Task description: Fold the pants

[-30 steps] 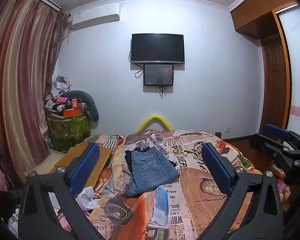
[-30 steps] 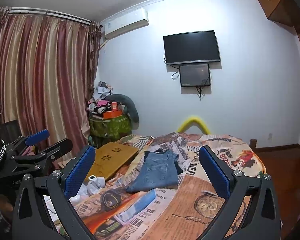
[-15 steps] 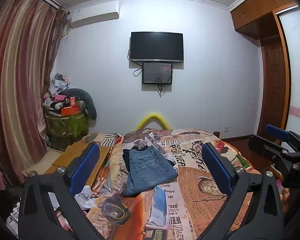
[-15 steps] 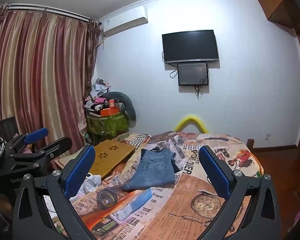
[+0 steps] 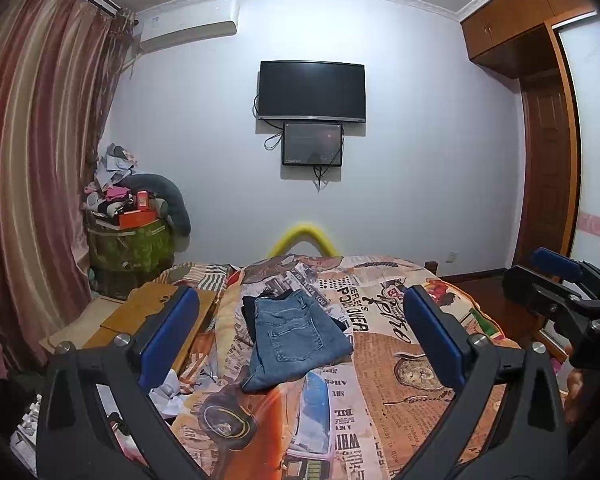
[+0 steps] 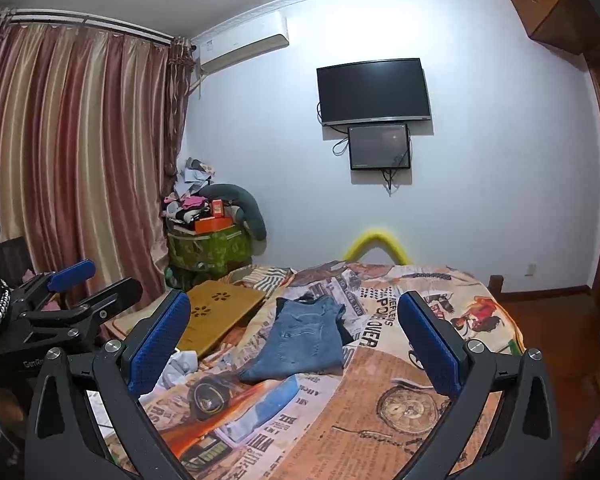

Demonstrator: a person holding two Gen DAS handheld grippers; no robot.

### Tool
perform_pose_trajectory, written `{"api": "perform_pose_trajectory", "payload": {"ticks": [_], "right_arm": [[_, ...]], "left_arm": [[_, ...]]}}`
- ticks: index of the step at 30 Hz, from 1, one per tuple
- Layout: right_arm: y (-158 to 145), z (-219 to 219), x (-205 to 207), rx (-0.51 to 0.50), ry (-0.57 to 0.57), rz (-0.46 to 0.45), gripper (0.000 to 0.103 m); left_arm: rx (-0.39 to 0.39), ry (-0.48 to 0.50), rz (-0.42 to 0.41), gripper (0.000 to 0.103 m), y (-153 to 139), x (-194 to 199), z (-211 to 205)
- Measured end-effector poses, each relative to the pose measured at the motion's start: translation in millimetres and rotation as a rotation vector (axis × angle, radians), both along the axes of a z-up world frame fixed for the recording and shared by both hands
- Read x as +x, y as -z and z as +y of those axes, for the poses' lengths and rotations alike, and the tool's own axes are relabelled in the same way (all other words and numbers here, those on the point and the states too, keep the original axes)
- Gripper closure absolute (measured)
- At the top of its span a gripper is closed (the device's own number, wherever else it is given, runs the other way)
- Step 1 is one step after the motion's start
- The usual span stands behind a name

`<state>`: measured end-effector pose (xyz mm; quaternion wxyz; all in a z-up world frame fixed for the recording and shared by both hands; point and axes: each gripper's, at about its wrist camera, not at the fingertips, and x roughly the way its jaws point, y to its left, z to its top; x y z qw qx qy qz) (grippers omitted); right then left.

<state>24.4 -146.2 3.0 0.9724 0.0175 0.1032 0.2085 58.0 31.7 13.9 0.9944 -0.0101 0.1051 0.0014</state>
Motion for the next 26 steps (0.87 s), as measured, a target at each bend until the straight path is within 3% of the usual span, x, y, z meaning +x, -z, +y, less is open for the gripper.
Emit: {"api": "perform_pose_trajectory", "payload": {"ticks": [26], "right_arm": [[2.8, 2.1, 4.0, -0.011, -0.009, 0.007, 0.0]], "left_arm": [[-0.027, 0.017, 0.023, 0.0, 3.4, 3.3, -1.7]]}}
